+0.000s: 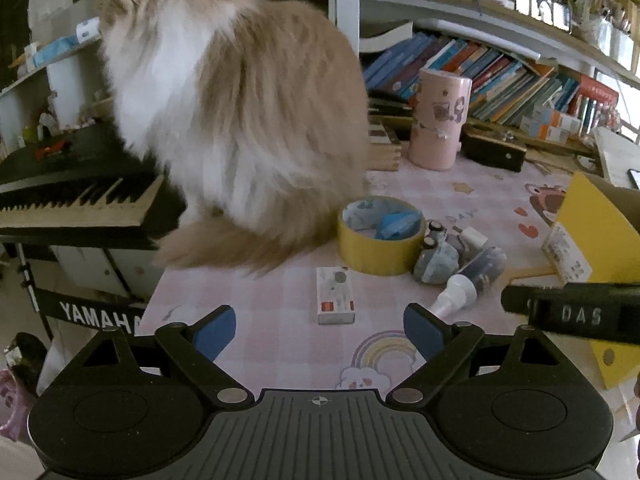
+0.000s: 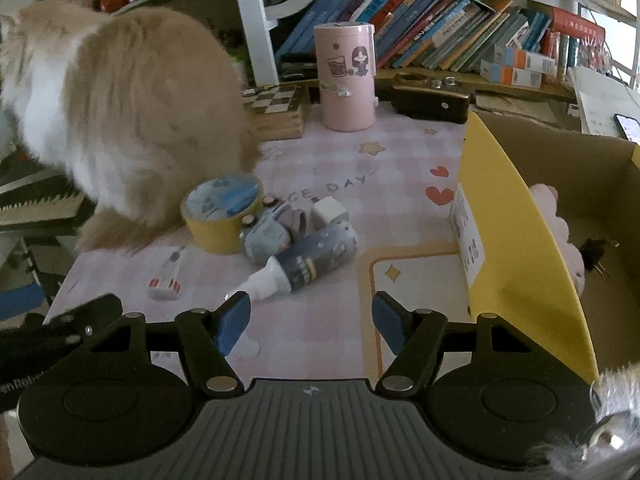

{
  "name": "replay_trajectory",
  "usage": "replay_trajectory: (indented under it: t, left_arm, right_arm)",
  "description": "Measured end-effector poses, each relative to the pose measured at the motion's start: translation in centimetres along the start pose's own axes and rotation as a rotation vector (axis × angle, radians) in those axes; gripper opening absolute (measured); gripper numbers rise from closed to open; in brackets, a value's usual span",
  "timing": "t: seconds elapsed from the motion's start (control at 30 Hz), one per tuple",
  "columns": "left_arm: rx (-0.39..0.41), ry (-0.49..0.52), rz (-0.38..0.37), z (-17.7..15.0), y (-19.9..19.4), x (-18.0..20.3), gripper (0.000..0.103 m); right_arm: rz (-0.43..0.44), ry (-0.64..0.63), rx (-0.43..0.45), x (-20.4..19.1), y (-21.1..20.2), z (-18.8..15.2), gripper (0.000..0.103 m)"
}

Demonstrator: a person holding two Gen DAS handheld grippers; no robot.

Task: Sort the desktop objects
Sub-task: 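Move left tool toward white medicine box while right tool approaches spray bottle, then close left tool on white medicine box while right tool grasps spray bottle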

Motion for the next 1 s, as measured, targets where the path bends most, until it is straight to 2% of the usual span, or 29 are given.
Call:
replay_trajectory:
  t: [0.07,0.13,0.17,0.23,0.33,0.63,0.8,1.0]
  left_arm:
    - [-0.020,-0.002,-0.003,0.3,1.0,0.1,0.082]
    - [-0.036,-0.005,-0.001,0.6,2.0,0.2,0.071]
    - [-0.043,-0.005,0.000,0.7,2.4,0.2,0.068]
    - [-0.059,-0.007,-0.001,1.0,3.3,0.2,0.062]
    - [-0.076,-0.005,0.000,1.4,4.5,0.3,0.061]
    - [-0.107,0.005,0.004,2.6,7.0,0.6,0.058]
    - [-0.142,0.007,-0.007,2.4,8.4,0.9,0.053]
    - [-0.177,-0.001,-0.002,2.0,9.5,0.7,0.044]
  right_arm:
    - [0.002,0.021,-0.004,0.3,0.7,0.8,0.066]
    - [0.011,0.045,-0.014,0.6,1.6,1.5,0.066]
    - [0.016,0.051,-0.023,0.7,2.0,1.9,0.065]
    - [0.022,0.062,-0.034,0.9,2.7,2.5,0.060]
    - [0.026,0.098,-0.061,1.4,3.8,3.3,0.054]
    - [0.058,0.143,-0.137,1.8,7.4,4.9,0.050]
    - [0.057,0.036,-0.146,1.4,7.7,4.9,0.048]
    - [0.049,-0.120,-0.168,0.4,7.0,4.1,0.037]
Point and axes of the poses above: each gripper's, at about its wrist camera, not at the fingertips, and y roughly the way its jaws point, x to its right, z to its top, the point moved 10 cm from there along y, roughly the way its jaws point, and after that the axes turned 13 degrees about -x, right-handed, at the moved point
